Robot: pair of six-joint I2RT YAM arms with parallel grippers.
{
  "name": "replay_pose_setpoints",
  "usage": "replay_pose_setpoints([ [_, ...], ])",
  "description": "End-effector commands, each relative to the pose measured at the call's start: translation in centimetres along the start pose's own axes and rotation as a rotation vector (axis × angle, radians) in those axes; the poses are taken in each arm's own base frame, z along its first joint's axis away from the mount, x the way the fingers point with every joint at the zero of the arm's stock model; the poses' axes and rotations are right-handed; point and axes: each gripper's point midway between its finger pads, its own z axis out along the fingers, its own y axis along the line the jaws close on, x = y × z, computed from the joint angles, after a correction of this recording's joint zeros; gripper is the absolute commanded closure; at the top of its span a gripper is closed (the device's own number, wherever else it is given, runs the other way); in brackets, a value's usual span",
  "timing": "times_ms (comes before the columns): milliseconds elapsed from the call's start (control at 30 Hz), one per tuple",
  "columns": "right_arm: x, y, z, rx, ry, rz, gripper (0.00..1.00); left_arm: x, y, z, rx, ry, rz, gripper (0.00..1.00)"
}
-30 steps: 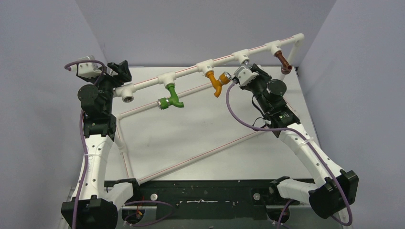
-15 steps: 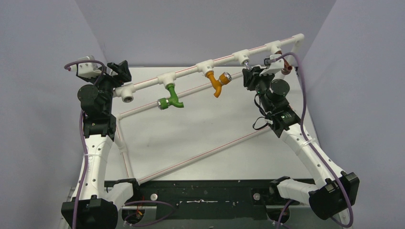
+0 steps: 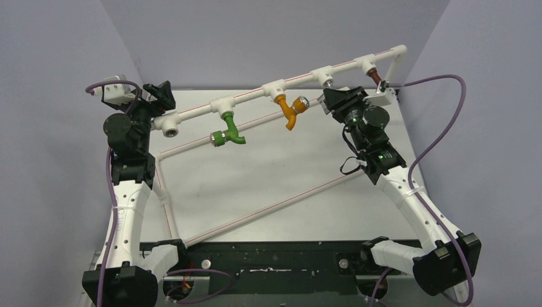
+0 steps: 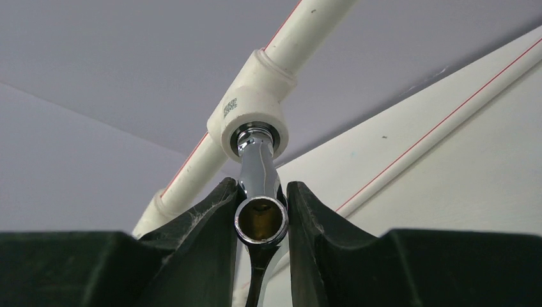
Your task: Install the water faucets
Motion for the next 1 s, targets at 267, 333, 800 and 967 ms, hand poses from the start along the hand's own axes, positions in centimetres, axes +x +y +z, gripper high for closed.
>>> replay_pose_setpoints([
  [267, -7.3, 11.3, -5.4, -0.386, -0.096, 0.722, 1.0, 13.1, 4.0, -2.7, -0.11, 0.426, -0.023, 0.1],
  [333, -7.8, 11.2, -5.6, -0.375, -0.11, 0.771, 1.0, 13.2, 4.0, -2.7, -0.111, 0.428, -0.022, 0.1],
  [800, -5.2, 8.5, -4.6, -0.245, -0.051, 0.772, 0.55, 13.2, 4.0, -2.7, -0.111, 0.429, -0.022, 0.1],
  [967, -3.1, 6.5, -4.5, -0.197, -0.009, 0.74, 0.39, 13.2, 4.0, -2.7, -0.111, 0.43, -0.024, 0.1],
])
